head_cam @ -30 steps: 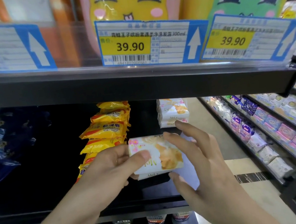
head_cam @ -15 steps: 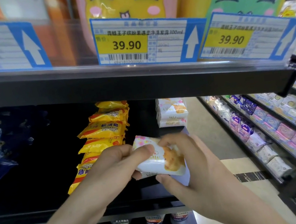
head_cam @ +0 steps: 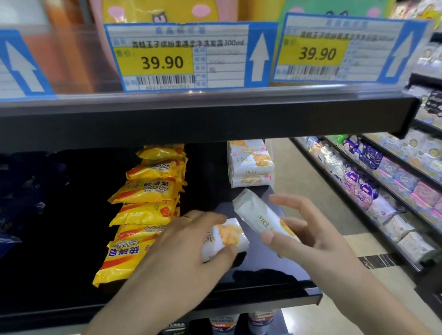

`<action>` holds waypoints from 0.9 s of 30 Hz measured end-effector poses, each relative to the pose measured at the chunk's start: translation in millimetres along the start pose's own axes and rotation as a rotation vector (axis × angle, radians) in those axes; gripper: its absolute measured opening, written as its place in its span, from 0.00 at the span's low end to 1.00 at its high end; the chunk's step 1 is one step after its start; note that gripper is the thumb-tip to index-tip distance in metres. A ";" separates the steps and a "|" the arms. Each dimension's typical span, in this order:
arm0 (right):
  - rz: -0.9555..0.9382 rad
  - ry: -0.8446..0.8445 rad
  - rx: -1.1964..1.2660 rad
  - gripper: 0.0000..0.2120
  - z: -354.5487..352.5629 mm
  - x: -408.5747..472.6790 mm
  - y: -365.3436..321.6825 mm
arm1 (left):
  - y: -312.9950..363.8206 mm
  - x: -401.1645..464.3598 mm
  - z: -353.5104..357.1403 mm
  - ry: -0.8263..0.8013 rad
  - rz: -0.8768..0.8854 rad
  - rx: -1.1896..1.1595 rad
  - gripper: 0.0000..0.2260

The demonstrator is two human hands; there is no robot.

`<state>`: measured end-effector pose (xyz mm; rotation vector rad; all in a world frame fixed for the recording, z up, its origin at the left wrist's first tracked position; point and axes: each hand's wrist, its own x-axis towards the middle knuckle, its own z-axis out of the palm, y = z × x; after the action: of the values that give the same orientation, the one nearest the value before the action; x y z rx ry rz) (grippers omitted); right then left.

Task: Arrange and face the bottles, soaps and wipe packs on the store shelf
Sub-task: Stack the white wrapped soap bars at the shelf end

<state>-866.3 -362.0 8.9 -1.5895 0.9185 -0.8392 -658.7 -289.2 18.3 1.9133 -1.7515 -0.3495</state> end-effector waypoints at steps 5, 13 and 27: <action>0.023 0.036 0.046 0.25 -11.4 -6.3 14.0 | 10.6 10.3 14.4 -0.059 0.030 0.384 0.35; 0.030 0.082 0.104 0.28 -24.8 -21.6 27.2 | 8.2 31.2 15.6 -0.076 0.007 0.537 0.31; 0.090 0.538 0.231 0.29 -19.8 -112.7 52.1 | 46.6 -8.5 37.2 -0.393 -0.098 -0.913 0.17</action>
<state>-942.3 -277.6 -45.2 -1.1290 1.2076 -1.2916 -718.5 -289.7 10.9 1.2907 -1.3269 -1.3634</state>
